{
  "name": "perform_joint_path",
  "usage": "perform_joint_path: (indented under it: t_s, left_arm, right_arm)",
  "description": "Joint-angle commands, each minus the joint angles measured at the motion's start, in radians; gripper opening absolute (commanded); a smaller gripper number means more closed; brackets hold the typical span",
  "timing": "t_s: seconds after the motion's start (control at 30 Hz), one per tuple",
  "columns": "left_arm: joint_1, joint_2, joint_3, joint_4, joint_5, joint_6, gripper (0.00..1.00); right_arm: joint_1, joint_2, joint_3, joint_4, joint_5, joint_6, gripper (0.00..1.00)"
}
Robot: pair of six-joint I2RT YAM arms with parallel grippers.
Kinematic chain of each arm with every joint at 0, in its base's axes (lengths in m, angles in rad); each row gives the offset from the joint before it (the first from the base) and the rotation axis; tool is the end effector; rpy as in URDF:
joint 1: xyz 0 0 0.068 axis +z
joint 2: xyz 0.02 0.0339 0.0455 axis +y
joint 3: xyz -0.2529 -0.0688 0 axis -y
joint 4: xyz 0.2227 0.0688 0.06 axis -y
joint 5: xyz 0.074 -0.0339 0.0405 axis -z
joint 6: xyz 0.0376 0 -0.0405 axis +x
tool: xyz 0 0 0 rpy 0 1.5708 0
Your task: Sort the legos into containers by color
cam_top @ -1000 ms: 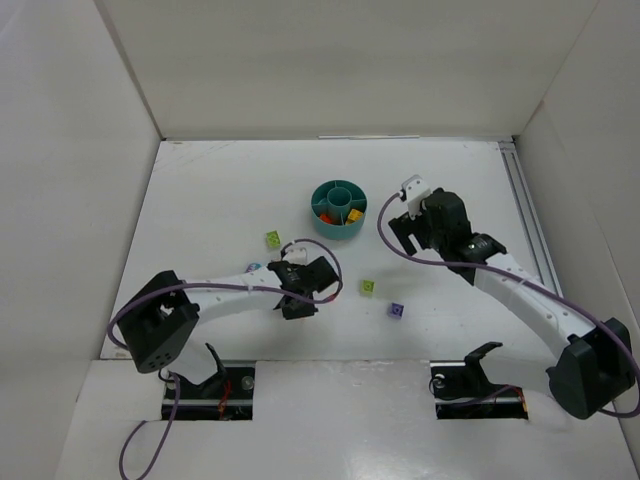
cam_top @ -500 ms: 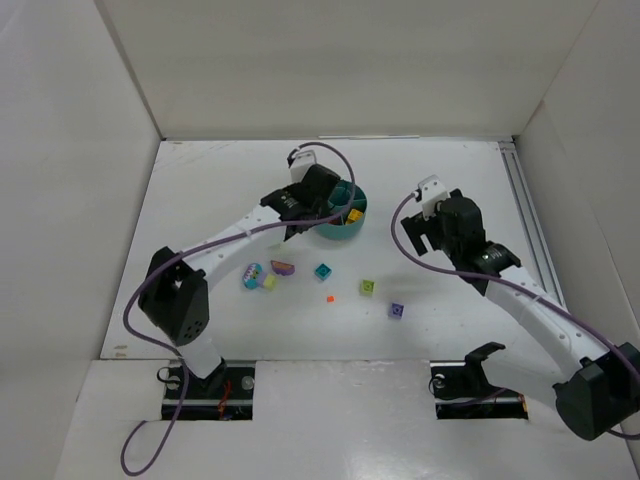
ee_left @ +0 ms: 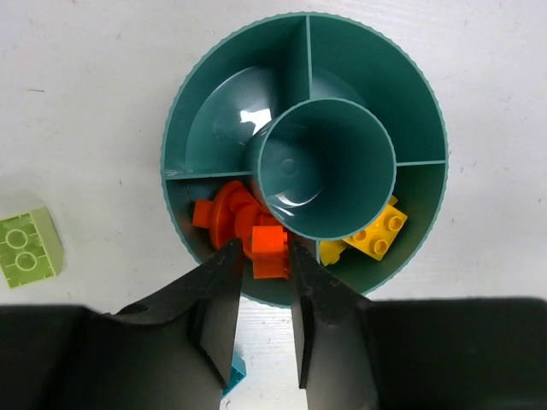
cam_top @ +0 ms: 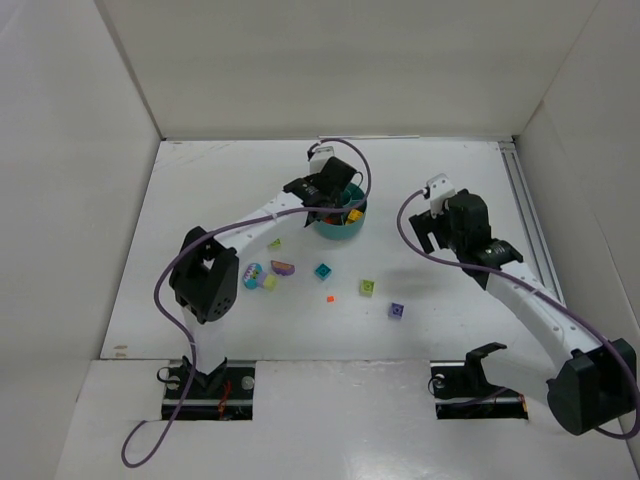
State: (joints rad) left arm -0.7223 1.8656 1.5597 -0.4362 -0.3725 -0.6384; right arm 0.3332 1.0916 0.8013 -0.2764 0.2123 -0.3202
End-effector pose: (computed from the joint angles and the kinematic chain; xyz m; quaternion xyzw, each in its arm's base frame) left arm 0.3124 -0.2570 0.2720 -0.0368 0.9019 -0.1171 0.4142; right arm 0.2175 0.0669 0.2722 -0.2314 0.8419 -0.0898 0.4791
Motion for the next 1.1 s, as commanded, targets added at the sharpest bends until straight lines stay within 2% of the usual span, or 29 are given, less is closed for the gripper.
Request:
perform_joint_path:
  t_s: [0.0,0.27,0.37,0.47,0.57,0.63,0.67,0.7,0.8,0.9,0.93,1.03,1.07]
  left_arm:
    - [0.006,0.007,0.049,-0.009,-0.002,0.016,0.26]
    - [0.006,-0.031,0.020,-0.009,-0.002,0.016,0.50]
    - [0.006,-0.071,-0.003,-0.009,-0.002,0.016,0.53]
    - [0.006,-0.140,-0.061,-0.009,-0.014,0.003,0.57]
    - [0.006,-0.256,-0.192,0.014,-0.036,-0.033,0.66]
    - [0.006,-0.322,-0.272,0.030,-0.036,-0.053,0.78]
    - [0.006,-0.388,-0.312,0.030,-0.045,-0.081,0.95]
    - [0.006,-0.420,-0.388,0.030,-0.045,-0.098,1.00]
    - [0.006,-0.537,-0.530,0.021,-0.060,-0.159,1.00]
    - [0.006,-0.627,-0.613,0.008,-0.051,-0.184,1.00]
    - [0.006,-0.647,-0.651,-0.001,-0.051,-0.204,1.00]
    - [0.006,-0.713,-0.694,-0.045,-0.085,-0.231,1.00]
    - [0.006,-0.727,-0.694,-0.055,-0.085,-0.240,1.00]
  right_arm:
    - [-0.006,-0.013,-0.013,0.054,-0.045,-0.019,0.97]
    - [0.022,-0.047,-0.013,0.034,-0.045,-0.028,0.99]
    - [0.082,-0.056,-0.013,0.023,-0.045,-0.049,0.99]
    - [0.208,-0.056,-0.013,0.023,-0.036,-0.071,0.99]
    - [0.360,-0.017,-0.002,0.023,0.007,-0.056,0.99]
    - [0.423,0.020,0.009,0.023,-0.002,-0.037,0.97]
    - [0.482,0.040,0.009,0.023,-0.019,-0.037,0.96]
    - [0.512,0.085,0.018,0.035,-0.033,-0.014,0.96]
    - [0.622,0.163,0.039,0.083,-0.092,-0.002,0.91]
    - [0.705,0.286,0.077,0.120,-0.119,-0.011,0.82]
    - [0.719,0.350,0.088,0.120,-0.119,-0.023,0.76]
    - [0.728,0.434,0.119,0.155,-0.137,-0.068,0.71]
    - [0.728,0.477,0.131,0.166,-0.146,-0.082,0.64]
